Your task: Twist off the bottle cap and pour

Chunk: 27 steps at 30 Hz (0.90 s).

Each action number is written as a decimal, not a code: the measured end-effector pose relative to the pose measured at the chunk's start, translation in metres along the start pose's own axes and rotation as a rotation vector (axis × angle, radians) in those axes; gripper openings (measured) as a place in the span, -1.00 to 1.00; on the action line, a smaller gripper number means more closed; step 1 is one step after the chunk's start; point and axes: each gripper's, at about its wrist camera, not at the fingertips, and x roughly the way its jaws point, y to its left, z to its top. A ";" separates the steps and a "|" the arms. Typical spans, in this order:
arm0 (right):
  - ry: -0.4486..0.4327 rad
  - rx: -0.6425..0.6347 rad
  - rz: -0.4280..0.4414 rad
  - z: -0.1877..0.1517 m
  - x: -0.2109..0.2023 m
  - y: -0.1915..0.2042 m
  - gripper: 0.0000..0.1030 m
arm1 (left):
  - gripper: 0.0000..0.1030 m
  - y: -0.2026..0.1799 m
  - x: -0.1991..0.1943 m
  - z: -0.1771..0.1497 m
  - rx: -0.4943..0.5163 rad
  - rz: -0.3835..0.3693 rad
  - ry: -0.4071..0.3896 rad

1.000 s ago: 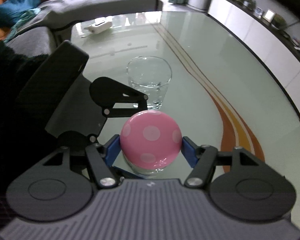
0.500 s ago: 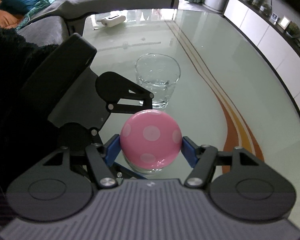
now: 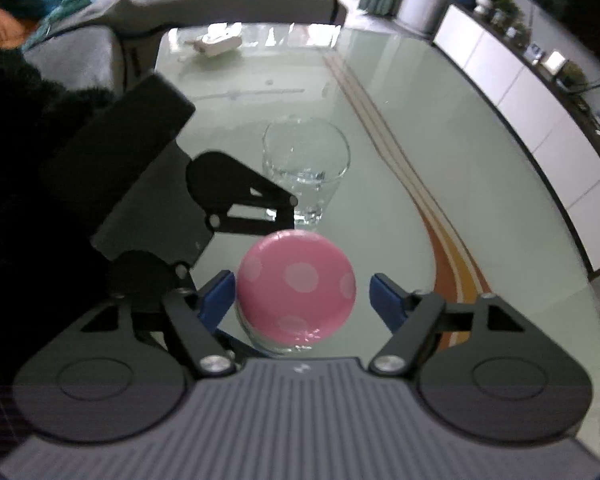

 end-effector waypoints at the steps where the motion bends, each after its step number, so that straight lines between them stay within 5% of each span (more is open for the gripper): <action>1: -0.008 0.014 -0.006 -0.001 -0.001 0.002 0.58 | 0.44 0.000 0.000 0.000 0.000 0.000 0.000; 11: -0.048 0.230 -0.216 -0.003 -0.002 0.015 0.61 | 0.44 0.004 0.000 0.000 0.002 0.000 0.004; 19: -0.033 0.290 -0.258 -0.001 0.002 0.020 0.57 | 0.44 0.006 -0.001 0.001 -0.003 0.000 0.005; 27: -0.032 0.292 -0.241 0.001 0.006 0.021 0.31 | 0.44 0.004 -0.005 0.000 -0.002 0.000 0.007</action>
